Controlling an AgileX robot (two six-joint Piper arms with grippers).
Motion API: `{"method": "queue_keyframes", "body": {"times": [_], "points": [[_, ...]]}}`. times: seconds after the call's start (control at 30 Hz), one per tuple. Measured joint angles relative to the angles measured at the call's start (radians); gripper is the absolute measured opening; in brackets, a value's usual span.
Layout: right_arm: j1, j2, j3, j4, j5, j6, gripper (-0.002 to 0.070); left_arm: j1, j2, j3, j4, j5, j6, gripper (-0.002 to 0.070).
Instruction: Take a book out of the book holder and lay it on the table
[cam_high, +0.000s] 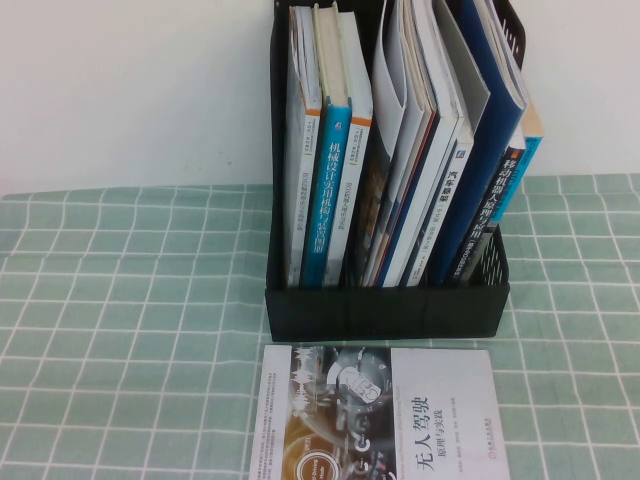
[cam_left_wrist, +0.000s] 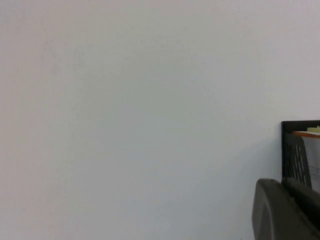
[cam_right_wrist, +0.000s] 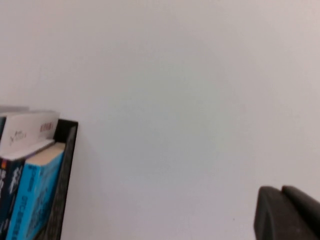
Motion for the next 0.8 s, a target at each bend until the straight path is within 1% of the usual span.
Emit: {"method": "queue_keyframes", "body": {"times": [0.1, 0.17, 0.3, 0.4, 0.5, 0.7, 0.8], "points": [[0.000, 0.000, 0.000, 0.008, -0.047, 0.013, -0.0002, 0.000, 0.000, 0.000, -0.088, 0.000, 0.000, -0.0002], [0.000, 0.000, -0.012, 0.010, -0.040, 0.015, -0.0002, 0.000, 0.000, -0.014, -0.136, 0.035, 0.000, -0.0002], [0.000, 0.000, -0.098, -0.002, -0.003, 0.013, -0.0002, 0.000, 0.000, -0.161, -0.242, 0.233, 0.021, -0.0002], [0.000, 0.000, -0.186, -0.032, 0.027, 0.011, -0.0002, 0.000, 0.033, -0.287, -0.227, 0.357, 0.054, -0.0002], [0.000, 0.000, -0.275, -0.038, 0.069, 0.011, -0.0002, 0.000, 0.105, -0.397, -0.178, 0.420, 0.071, -0.0002], [0.000, 0.041, -0.447, -0.040, 0.127, 0.011, -0.0002, 0.000, 0.277, -0.585, -0.158, 0.470, 0.077, -0.0002], [0.000, 0.108, -0.513, -0.046, 0.135, 0.011, -0.0002, 0.000, 0.345, -0.633, -0.158, 0.435, 0.077, -0.0002]]}}
